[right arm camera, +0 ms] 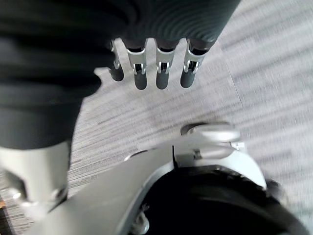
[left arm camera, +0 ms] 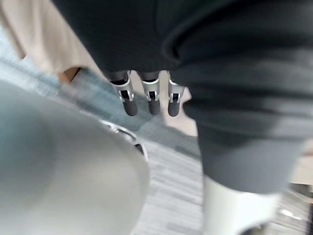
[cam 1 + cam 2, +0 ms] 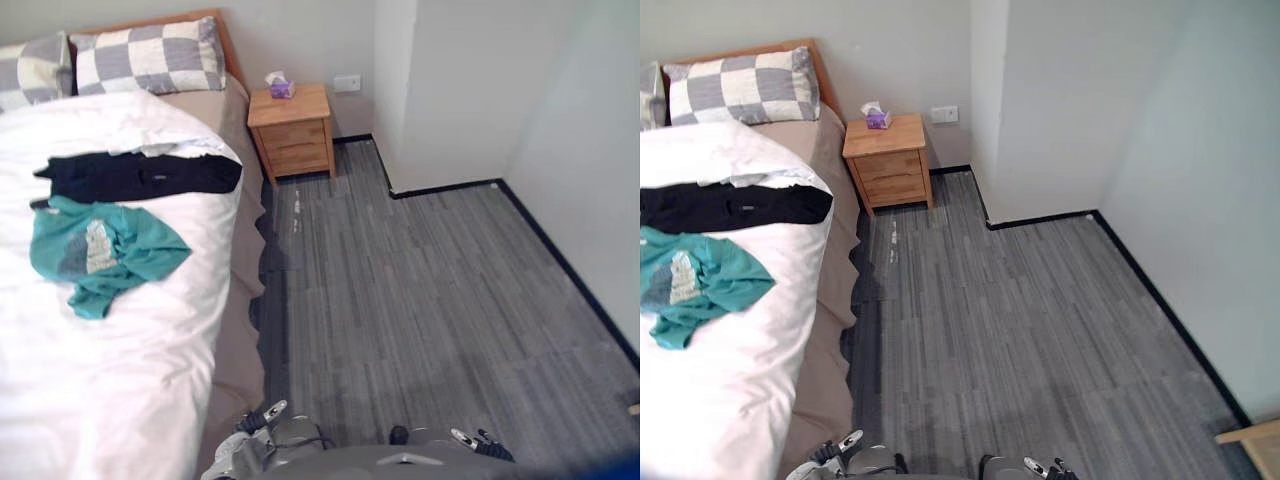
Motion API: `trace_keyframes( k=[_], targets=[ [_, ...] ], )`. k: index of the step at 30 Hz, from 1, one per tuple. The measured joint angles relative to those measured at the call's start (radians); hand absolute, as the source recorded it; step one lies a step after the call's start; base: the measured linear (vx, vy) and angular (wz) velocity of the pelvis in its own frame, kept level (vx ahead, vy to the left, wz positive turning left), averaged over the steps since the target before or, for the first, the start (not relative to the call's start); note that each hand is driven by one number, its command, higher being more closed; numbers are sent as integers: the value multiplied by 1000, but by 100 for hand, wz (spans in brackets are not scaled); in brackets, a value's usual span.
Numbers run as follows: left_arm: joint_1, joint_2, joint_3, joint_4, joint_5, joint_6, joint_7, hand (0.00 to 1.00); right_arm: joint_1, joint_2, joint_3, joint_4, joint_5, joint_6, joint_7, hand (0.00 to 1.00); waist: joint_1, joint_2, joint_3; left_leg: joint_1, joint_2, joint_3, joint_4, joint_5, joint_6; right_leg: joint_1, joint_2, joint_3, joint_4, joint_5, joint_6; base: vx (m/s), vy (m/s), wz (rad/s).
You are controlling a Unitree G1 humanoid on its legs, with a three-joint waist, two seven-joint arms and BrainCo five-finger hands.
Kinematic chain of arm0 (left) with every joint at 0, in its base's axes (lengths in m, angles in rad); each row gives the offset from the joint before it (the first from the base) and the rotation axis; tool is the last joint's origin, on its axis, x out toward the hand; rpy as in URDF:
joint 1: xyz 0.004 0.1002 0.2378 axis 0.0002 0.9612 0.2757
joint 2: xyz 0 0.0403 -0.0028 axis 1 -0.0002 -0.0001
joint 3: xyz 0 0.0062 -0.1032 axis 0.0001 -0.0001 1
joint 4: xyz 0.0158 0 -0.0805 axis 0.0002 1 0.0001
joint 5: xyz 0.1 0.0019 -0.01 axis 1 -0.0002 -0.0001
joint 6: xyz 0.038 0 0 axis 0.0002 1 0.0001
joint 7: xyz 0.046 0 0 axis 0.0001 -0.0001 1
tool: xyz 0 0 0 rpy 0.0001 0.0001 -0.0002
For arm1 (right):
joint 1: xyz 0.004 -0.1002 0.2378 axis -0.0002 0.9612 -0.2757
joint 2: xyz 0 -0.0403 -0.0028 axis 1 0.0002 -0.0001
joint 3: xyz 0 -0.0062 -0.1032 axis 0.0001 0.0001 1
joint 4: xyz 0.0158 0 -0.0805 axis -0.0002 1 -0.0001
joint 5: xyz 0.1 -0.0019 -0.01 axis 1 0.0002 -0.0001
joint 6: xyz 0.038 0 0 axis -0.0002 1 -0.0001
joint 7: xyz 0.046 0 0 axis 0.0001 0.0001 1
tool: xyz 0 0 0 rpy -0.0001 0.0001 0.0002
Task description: Tidy the bed and pick cloth on bed and put in laundry
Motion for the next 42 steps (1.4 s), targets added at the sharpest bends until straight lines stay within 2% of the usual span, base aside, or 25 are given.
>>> trace_keyframes(
  k=[4,7,9,12,14,15,17,20,22,24,25,26,28,29,30,31,32,33,34,36,37,38,39,40,42],
  targets=[
    [18,0,1,-23,-36,-11,-9,0,29,3,1,-29,-17,-30,-5,0,3,2,-1,-12,-3,29,-327,62,9,6,-15,11,-1,-29,40,143,120,-16],
    [26,-4,1,-22,-30,-35,-26,0,32,14,-1,-28,-17,-45,1,0,15,-12,-19,-8,-21,50,-359,133,48,17,-44,33,5,-71,85,400,289,-22],
    [30,2,-1,-20,-29,-42,-29,0,42,19,-13,-24,-36,-46,11,0,23,-21,-44,-11,-51,63,-346,125,60,21,-76,33,22,-88,110,359,228,-8],
    [28,20,-19,-7,-19,-41,-27,0,39,42,-59,-18,-54,-55,15,0,20,-43,-58,25,-118,58,-340,75,104,-101,-147,32,374,-150,143,388,194,18],
    [30,49,-58,21,-13,-50,-31,0,34,56,-82,-11,-54,-84,15,0,6,-63,-66,136,-168,47,-397,58,114,-194,-211,9,677,-42,135,512,163,31],
    [30,50,-68,29,-11,-58,-36,0,30,57,-85,-4,-55,-91,15,0,7,-56,-67,166,-176,43,-413,57,116,-215,-226,-2,744,-25,124,573,95,27],
    [36,67,-99,41,-10,-65,-45,0,16,55,-88,4,-55,-103,20,0,-9,-53,-66,272,-172,10,-475,44,125,-269,-234,-100,893,-98,90,565,-4,37],
    [23,64,-99,67,-24,-66,-51,0,6,47,-88,2,-56,-118,28,0,-20,-31,-55,350,-122,-6,-536,45,124,-344,-175,-224,862,-164,61,400,-91,26],
    [22,66,-99,73,-37,-61,-52,0,1,50,-83,-8,-58,-133,27,0,-35,-31,-41,394,-79,-32,-547,45,123,-406,-125,-283,714,-171,62,461,-206,33],
    [20,61,-99,76,-36,-60,-60,0,0,58,-79,-9,-65,-134,24,0,-52,-46,-29,429,-58,-68,-544,43,105,-421,-92,-280,422,-72,69,535,-311,61],
    [19,71,-99,73,-35,-61,-69,0,10,74,-80,-8,-66,-133,24,0,-60,-74,-31,439,-69,-87,-540,31,48,-388,-100,-255,226,71,62,482,-270,77],
    [-7,32,-99,77,-32,-60,-77,0,-5,56,-113,1,-69,-128,21,0,-49,-26,-4,459,-39,-111,-550,3,-9,-344,-71,-305,224,94,-27,439,-247,63],
    [-11,29,-93,53,-30,-73,-88,0,-20,54,-124,2,-89,-129,13,0,-43,-30,27,436,-81,-155,-581,34,-7,-348,-107,-289,312,50,-4,257,-175,64],
    [-5,16,-77,58,-28,-73,-86,0,-15,62,-127,-2,-88,-144,-1,0,-55,-28,41,440,-79,-141,-566,75,-1,-393,-127,-262,450,-12,17,168,-156,84],
    [3,15,-61,64,-23,-74,-84,0,-6,61,-123,-13,-88,-148,-4,0,-56,-24,31,444,-75,-152,-568,71,-5,-407,-137,-230,477,-33,30,143,-153,92],
    [16,20,-33,65,-14,-80,-84,0,13,75,-96,-16,-91,-155,-9,0,-56,-51,7,449,-75,-170,-570,40,-4,-401,-141,-209,445,-93,21,183,-173,66],
    [19,8,-14,70,-3,-77,-84,0,16,57,-102,-9,-92,-164,-12,0,-54,-13,-8,459,-39,-164,-582,-4,-8,-402,-117,-240,481,-136,25,219,-163,49],
    [19,0,-5,69,-3,-81,-81,0,12,58,-103,-8,-92,-167,-13,0,-50,-14,-7,460,-33,-161,-579,-7,-9,-412,-118,-241,508,-158,23,314,-222,21],
    [19,-6,11,67,0,-85,-65,0,8,64,-105,-4,-92,-166,-12,0,-49,-23,-5,447,-29,-166,-536,-5,-7,-415,-119,-247,537,-194,21,312,-241,13],
    [26,-12,22,66,5,-85,-31,0,9,60,-123,-1,-92,-155,-12,0,-53,-7,-12,369,9,-185,-349,5,-9,-364,-100,-265,490,-208,16,244,-214,14],
    [32,-14,31,62,4,-86,-8,0,11,51,-127,2,-92,-141,-15,0,-54,14,-18,274,49,-216,-150,53,-21,-308,-67,-280,431,-207,17,260,-183,14],
    [33,-16,41,47,-10,-87,4,0,16,43,-123,5,-92,-129,-17,0,-53,17,-11,188,83,-245,38,151,-35,-242,-42,-293,373,-208,10,314,-204,11],
    [35,-18,46,40,-17,-88,5,0,21,41,-120,4,-93,-122,-19,0,-50,17,-14,144,97,-249,139,178,-40,-215,-33,-294,350,-212,0,308,-125,6],
    [36,-24,62,17,-16,-88,5,0,17,40,-117,0,-92,-104,-26,0,-41,18,-13,64,115,-241,289,147,-29,-163,-25,-293,318,-220,-16,324,-106,-2],
    [37,-24,63,-17,-16,-85,4,0,20,36,-108,-3,-86,-74,-32,0,-25,15,-14,-26,113,-192,379,103,-30,-93,-25,-292,263,-226,-24,336,-84,-9]
  ],
)
